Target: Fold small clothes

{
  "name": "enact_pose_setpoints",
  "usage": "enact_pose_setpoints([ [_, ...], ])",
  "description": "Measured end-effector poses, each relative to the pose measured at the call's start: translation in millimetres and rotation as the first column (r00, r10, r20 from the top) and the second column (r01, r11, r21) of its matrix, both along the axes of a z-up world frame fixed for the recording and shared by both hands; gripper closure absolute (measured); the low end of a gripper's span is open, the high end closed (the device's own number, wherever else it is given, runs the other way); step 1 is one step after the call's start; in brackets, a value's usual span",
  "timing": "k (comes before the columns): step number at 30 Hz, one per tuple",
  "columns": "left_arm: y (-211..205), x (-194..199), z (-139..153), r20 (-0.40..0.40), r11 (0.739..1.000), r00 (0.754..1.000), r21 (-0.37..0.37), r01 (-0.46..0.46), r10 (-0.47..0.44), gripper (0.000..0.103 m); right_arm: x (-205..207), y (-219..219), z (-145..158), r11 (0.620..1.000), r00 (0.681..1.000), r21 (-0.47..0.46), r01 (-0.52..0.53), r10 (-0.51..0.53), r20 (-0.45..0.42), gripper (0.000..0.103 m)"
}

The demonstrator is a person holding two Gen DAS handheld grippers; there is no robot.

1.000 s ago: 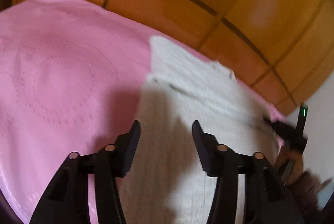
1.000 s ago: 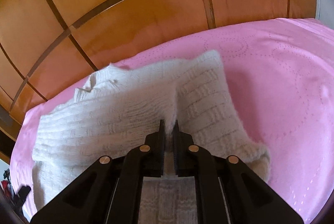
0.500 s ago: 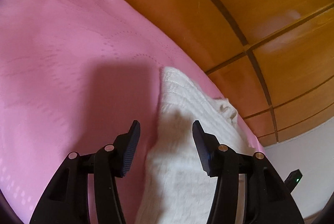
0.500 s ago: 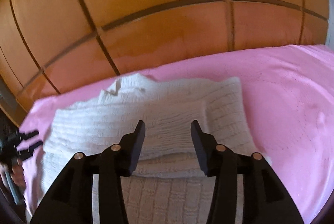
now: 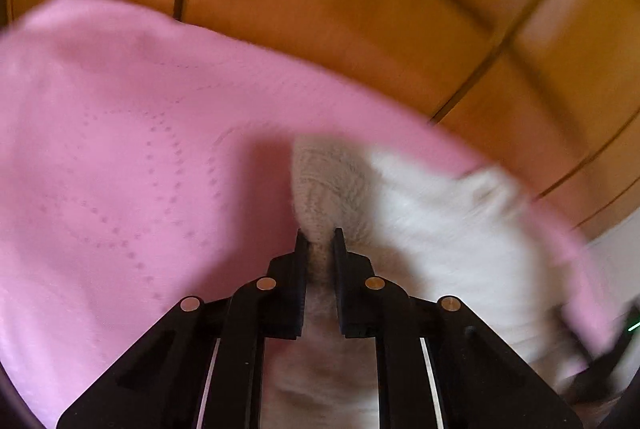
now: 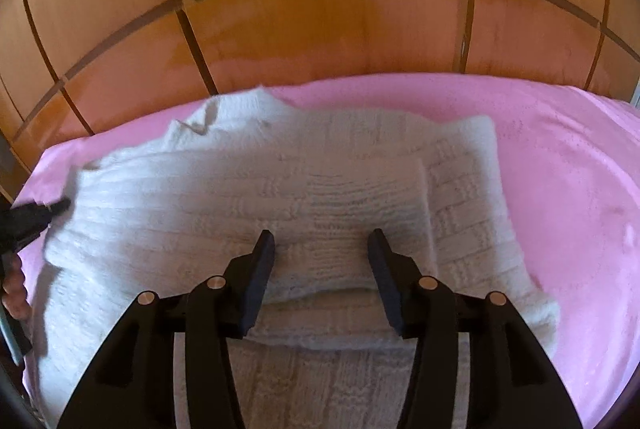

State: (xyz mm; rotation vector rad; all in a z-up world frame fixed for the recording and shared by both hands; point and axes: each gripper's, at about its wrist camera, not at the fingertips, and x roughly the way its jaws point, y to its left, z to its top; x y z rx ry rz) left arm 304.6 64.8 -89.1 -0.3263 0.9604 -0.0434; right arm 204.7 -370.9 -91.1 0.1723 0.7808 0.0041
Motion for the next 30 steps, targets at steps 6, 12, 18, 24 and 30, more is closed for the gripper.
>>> enact_pose_setpoints([
  [6, -24, -14, 16, 0.07, 0.983, 0.997, 0.179, -0.025, 0.013, 0.08, 2, 7, -3, 0.999, 1.0, -0.042, 0.011, -0.011, 0.007, 0.045],
  [12, -51, -67, 47, 0.197, 0.977, 0.978, 0.213, 0.019, -0.062, 0.056, 0, 9, -1, 0.999, 1.0, -0.042, 0.009, -0.008, 0.016, 0.037],
  [18, -74, -89, 43, 0.212, 0.967, 0.968, 0.242, 0.08, -0.133, 0.056, -21, 12, 11, 1.0, 0.999, -0.028, -0.002, 0.003, 0.045, 0.03],
  [24, -79, -73, 9, 0.102, 0.962, 0.986, 0.253, 0.104, -0.134, 0.056, -16, 11, -2, 1.0, 1.0, -0.024, 0.009, -0.009, 0.008, 0.025],
  [30, -74, -97, 27, 0.139, 0.967, 0.984, 0.244, 0.077, -0.113, 0.052, -31, 14, 11, 0.999, 0.999, -0.037, 0.025, -0.024, 0.03, 0.021],
])
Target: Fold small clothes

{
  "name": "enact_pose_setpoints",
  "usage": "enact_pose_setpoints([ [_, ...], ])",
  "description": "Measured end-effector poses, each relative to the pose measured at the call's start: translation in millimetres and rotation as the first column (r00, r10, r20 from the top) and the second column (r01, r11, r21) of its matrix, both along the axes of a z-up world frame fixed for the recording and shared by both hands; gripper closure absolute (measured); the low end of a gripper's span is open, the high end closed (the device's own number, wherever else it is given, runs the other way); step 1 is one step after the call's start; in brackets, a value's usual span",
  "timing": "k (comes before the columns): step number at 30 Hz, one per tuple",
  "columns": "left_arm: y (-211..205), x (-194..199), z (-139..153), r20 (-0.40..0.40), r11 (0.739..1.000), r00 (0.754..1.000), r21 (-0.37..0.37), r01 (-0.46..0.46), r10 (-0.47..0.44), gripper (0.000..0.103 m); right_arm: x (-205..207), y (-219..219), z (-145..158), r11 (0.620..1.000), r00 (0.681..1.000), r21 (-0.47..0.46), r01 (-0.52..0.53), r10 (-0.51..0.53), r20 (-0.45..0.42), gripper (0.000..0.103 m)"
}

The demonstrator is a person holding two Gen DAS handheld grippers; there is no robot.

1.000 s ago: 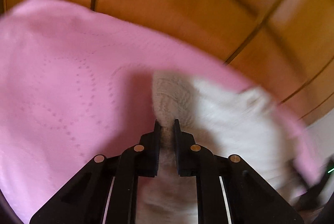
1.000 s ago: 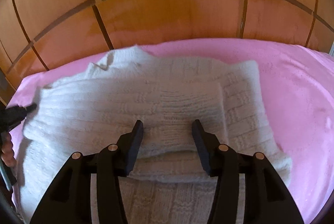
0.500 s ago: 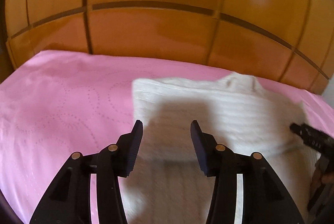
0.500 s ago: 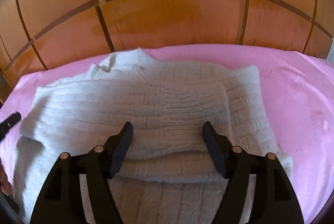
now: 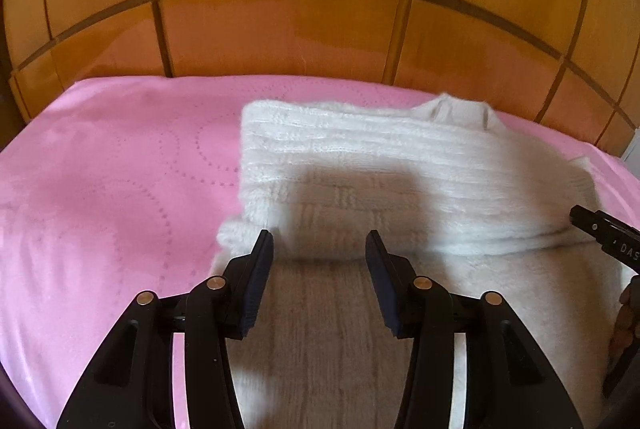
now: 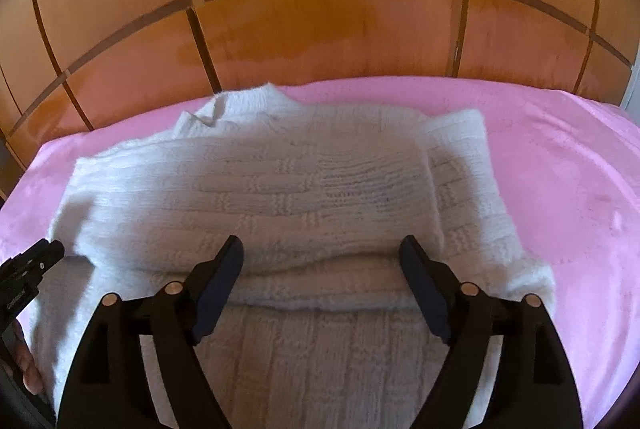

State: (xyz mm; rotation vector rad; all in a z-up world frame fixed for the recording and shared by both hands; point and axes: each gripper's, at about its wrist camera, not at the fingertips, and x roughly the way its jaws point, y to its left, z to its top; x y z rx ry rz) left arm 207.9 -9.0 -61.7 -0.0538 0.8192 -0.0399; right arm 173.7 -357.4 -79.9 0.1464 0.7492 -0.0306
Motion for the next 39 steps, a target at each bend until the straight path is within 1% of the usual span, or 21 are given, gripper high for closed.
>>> enact_pose_setpoints([
  [1, 1, -7, 3, 0.006, 1.0, 1.0, -0.007, -0.004, 0.005, 0.05, -4, 1, 1, 1.0, 1.0, 0.0, 0.006, -0.006, 0.004, 0.021],
  [3, 2, -22, 6, 0.015, 1.0, 1.0, -0.013, -0.003, 0.003, 0.05, -14, 1, 2, 1.0, 1.0, 0.01, 0.01, -0.01, 0.004, 0.017],
  [6, 4, -42, 7, 0.009, 1.0, 1.0, -0.013, -0.007, 0.007, 0.05, -33, 3, -8, 1.0, 0.999, 0.021, 0.006, -0.005, -0.036, 0.015],
  [8, 5, -53, 6, 0.006, 1.0, 1.0, -0.019, -0.012, 0.012, 0.05, -44, 6, -12, 1.0, 0.999, 0.012, 0.007, -0.006, -0.042, 0.015],
  [13, 15, -84, -6, -0.042, 0.998, 0.998, -0.051, -0.041, 0.039, 0.05, -74, 8, -17, 1.0, 0.999, 0.014, -0.001, 0.001, -0.054, 0.011],
  [15, 21, -97, -10, -0.046, 0.996, 0.998, -0.071, -0.048, 0.045, 0.05, -84, 8, -18, 1.0, 0.998, 0.009, -0.003, 0.003, -0.058, 0.01],
  [19, 31, -123, -15, -0.04, 0.996, 0.998, -0.077, -0.049, 0.046, 0.05, -106, 5, -22, 1.0, 0.998, 0.004, 0.001, 0.0, -0.066, 0.009],
  [20, 33, -130, -14, -0.035, 0.996, 0.998, -0.07, -0.053, 0.051, 0.048, -111, 5, -23, 1.0, 0.998, 0.002, 0.002, -0.002, -0.066, 0.009],
  [21, 35, -136, -15, -0.035, 0.996, 0.998, -0.068, -0.055, 0.053, 0.04, -116, 5, -23, 1.0, 0.998, 0.004, 0.003, -0.003, -0.065, 0.009],
  [23, 44, -148, -19, -0.051, 0.993, 0.997, -0.099, -0.06, 0.055, 0.039, -127, 3, -21, 1.0, 0.998, 0.01, -0.001, 0.001, -0.063, 0.009],
  [26, 55, -163, -22, -0.064, 0.99, 0.996, -0.119, -0.069, 0.062, 0.039, -140, -4, -18, 1.0, 0.998, 0.026, 0.0, 0.002, -0.069, 0.009],
  [28, 60, -175, -21, -0.061, 0.99, 0.996, -0.126, -0.069, 0.062, 0.039, -149, -12, -16, 0.999, 0.998, 0.034, 0.012, -0.01, -0.065, 0.009],
  [33, 65, -192, -22, -0.094, 0.99, 0.995, -0.135, -0.045, 0.032, 0.039, -182, -36, -15, 0.998, 0.996, 0.04, 0.056, -0.053, -0.077, 0.009],
  [35, 65, -202, -23, -0.104, 0.99, 0.994, -0.139, -0.026, 0.011, 0.039, -197, -46, -21, 0.996, 0.992, 0.06, 0.061, -0.054, -0.11, 0.009],
  [37, 65, -213, -24, -0.118, 0.99, 0.993, -0.14, -0.011, -0.006, 0.039, -214, -54, -30, 0.992, 0.989, 0.111, 0.057, -0.04, -0.145, 0.012],
  [39, 64, -223, -24, -0.134, 0.989, 0.991, -0.151, 0.006, -0.026, 0.04, -230, -56, -34, 0.991, 0.987, 0.125, 0.041, -0.021, -0.157, 0.019],
])
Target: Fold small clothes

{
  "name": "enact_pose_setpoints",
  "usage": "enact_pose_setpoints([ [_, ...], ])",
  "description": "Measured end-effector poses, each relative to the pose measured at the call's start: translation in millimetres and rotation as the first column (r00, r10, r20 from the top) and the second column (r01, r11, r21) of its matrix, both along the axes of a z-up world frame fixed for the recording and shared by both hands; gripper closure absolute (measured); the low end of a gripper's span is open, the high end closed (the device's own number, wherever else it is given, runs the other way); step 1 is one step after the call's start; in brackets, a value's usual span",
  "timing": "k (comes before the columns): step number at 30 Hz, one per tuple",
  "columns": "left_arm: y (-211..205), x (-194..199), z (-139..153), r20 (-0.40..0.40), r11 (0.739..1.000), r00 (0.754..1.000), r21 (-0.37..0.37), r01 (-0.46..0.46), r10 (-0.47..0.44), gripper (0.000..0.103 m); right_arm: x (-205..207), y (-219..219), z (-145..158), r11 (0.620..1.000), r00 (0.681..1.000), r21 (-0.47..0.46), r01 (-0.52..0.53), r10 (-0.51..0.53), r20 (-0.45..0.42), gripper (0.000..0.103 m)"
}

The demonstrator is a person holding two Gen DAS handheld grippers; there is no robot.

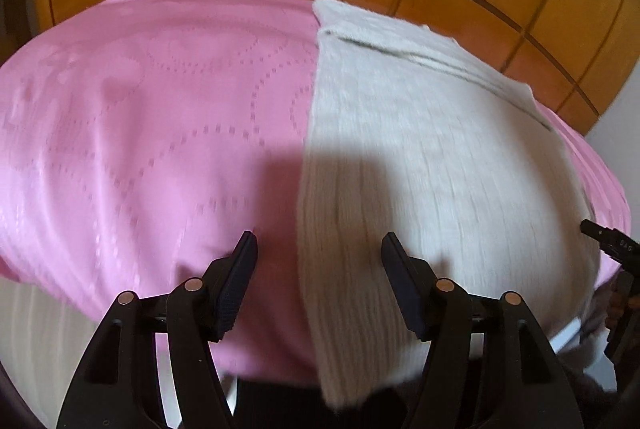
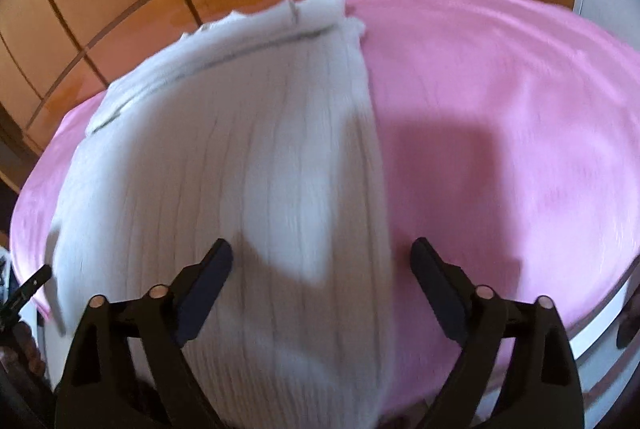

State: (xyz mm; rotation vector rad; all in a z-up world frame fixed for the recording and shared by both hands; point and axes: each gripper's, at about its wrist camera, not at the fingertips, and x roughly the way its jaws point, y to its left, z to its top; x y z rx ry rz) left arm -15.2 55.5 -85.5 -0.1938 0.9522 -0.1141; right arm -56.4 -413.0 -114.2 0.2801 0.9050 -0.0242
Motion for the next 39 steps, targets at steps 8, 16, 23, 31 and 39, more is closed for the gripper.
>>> enact_pose_setpoints([
  [8, 1, -17, -8, -0.069, 0.993, 0.994, -0.084, 0.08, -0.086, 0.084, -44, 6, -13, 0.989, 0.992, 0.121, -0.086, 0.095, -0.077, 0.081],
  [16, 7, 1, 37, 0.034, 0.959, 0.988, -0.237, 0.154, -0.15, 0.099, -40, 3, 26, 0.959, 0.991, 0.247, -0.136, 0.128, 0.051, 0.093],
  [23, 7, 99, 55, 0.092, 0.935, 0.994, -0.343, 0.089, -0.061, 0.099, 37, -27, 59, 0.938, 0.98, 0.344, -0.047, -0.024, 0.197, 0.093],
  [31, -5, 135, 50, 0.132, 0.98, 0.988, -0.195, -0.049, 0.075, 0.026, 64, -28, 68, 0.941, 0.966, 0.337, -0.003, -0.084, 0.244, 0.021],
  [39, 13, 109, 2, 0.03, 0.988, 0.995, -0.131, -0.087, 0.091, 0.026, 26, -15, 32, 0.972, 0.986, 0.237, -0.001, -0.039, 0.163, 0.02],
])
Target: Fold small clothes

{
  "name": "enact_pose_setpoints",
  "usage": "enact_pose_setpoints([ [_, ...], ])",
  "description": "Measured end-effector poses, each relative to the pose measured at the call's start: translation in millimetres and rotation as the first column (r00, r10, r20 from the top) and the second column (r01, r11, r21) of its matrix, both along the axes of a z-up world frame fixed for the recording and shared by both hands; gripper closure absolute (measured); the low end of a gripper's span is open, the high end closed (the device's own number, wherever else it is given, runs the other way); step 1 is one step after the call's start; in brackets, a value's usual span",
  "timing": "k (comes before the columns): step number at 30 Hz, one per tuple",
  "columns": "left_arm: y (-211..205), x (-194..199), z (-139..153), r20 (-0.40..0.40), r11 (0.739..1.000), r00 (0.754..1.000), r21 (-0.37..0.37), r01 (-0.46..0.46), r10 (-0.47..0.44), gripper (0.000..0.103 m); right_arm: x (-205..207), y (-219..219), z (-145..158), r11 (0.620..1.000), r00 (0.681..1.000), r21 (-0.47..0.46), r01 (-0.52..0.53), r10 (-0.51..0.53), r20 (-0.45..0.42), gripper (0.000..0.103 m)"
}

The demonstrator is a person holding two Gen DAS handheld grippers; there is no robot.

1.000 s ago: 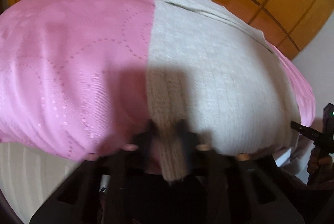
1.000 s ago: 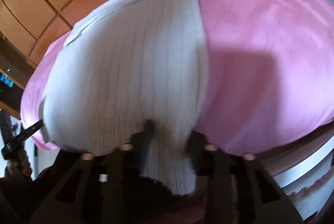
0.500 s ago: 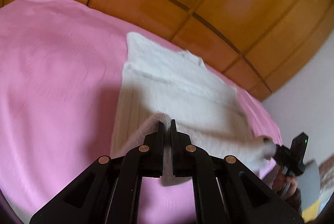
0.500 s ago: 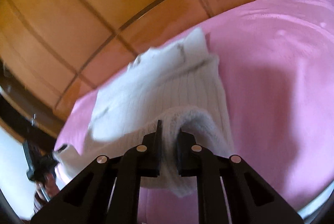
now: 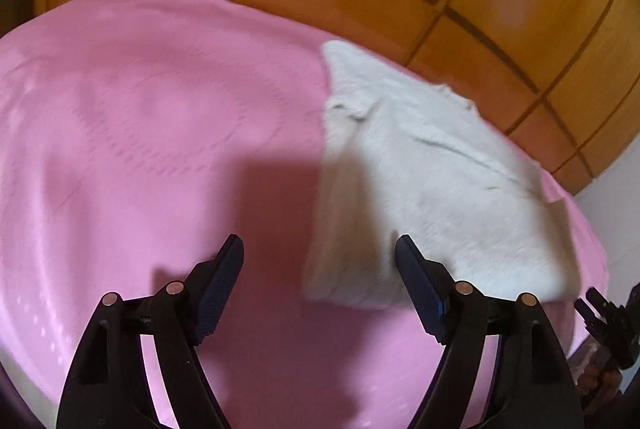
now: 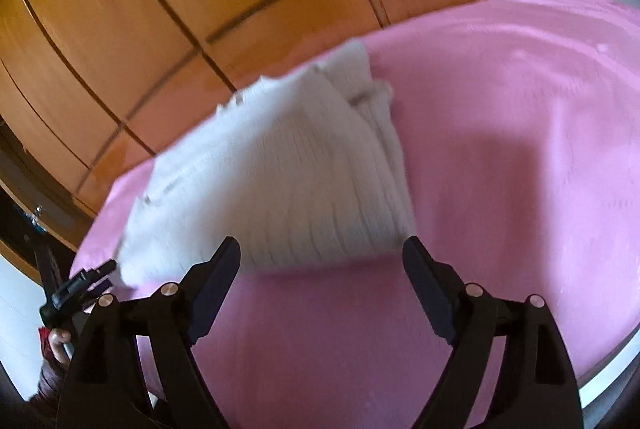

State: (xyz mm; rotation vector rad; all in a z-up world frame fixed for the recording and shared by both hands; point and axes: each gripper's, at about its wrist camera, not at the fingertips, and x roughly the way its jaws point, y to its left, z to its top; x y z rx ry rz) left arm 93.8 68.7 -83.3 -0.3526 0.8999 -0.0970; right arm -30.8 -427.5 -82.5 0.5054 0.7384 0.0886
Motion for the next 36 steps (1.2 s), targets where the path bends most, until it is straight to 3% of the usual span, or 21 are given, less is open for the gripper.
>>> enact_pose_setpoints([
  [6, 11, -17, -1, 0.011, 1.0, 1.0, 0.008, -0.006, 0.006, 0.026, 3, -3, -9, 0.999, 1.0, -0.045, 0.024, -0.024, -0.004, 0.023],
  [11, 12, -18, -2, 0.028, 0.999, 0.999, 0.002, 0.037, -0.037, 0.026, 5, -3, -11, 0.996, 0.999, -0.08, 0.034, -0.035, -0.013, 0.023],
  [13, 11, -17, -4, 0.033, 0.998, 0.998, -0.005, 0.057, -0.057, 0.026, 8, -3, -12, 0.996, 0.999, -0.083, 0.033, -0.034, -0.013, 0.03],
  [17, 4, -14, -3, 0.056, 0.993, 0.992, -0.036, 0.112, -0.11, 0.026, 19, 1, -9, 0.991, 1.0, -0.135, 0.013, -0.012, 0.003, 0.032],
  [19, 2, -12, -6, 0.058, 0.99, 0.99, -0.044, 0.133, -0.13, 0.026, 28, 0, -10, 0.991, 1.0, -0.134, 0.011, -0.012, 0.0, 0.037],
  [22, -2, -9, -9, 0.064, 0.988, 0.987, -0.04, 0.148, -0.145, 0.028, 43, 1, -13, 0.99, 1.0, -0.142, -0.013, 0.012, -0.013, 0.064],
  [23, -4, -7, -8, 0.064, 0.986, 0.985, -0.044, 0.162, -0.159, 0.034, 46, 2, -13, 0.991, 1.0, -0.132, -0.024, 0.021, -0.02, 0.076],
  [25, -9, -1, -9, 0.049, 0.977, 0.979, -0.068, 0.202, -0.199, 0.077, 47, 3, -11, 0.991, 0.999, -0.128, -0.021, 0.018, -0.03, 0.084],
  [27, -12, -1, -8, 0.048, 0.976, 0.977, -0.054, 0.209, -0.206, 0.086, 43, 3, -6, 0.994, 1.0, -0.113, -0.013, 0.01, -0.028, 0.086],
  [36, -9, -37, 12, 0.081, 0.97, 0.971, -0.071, 0.232, -0.226, 0.092, 1, 4, 20, 0.997, 0.999, -0.063, -0.041, 0.041, -0.002, 0.09],
])
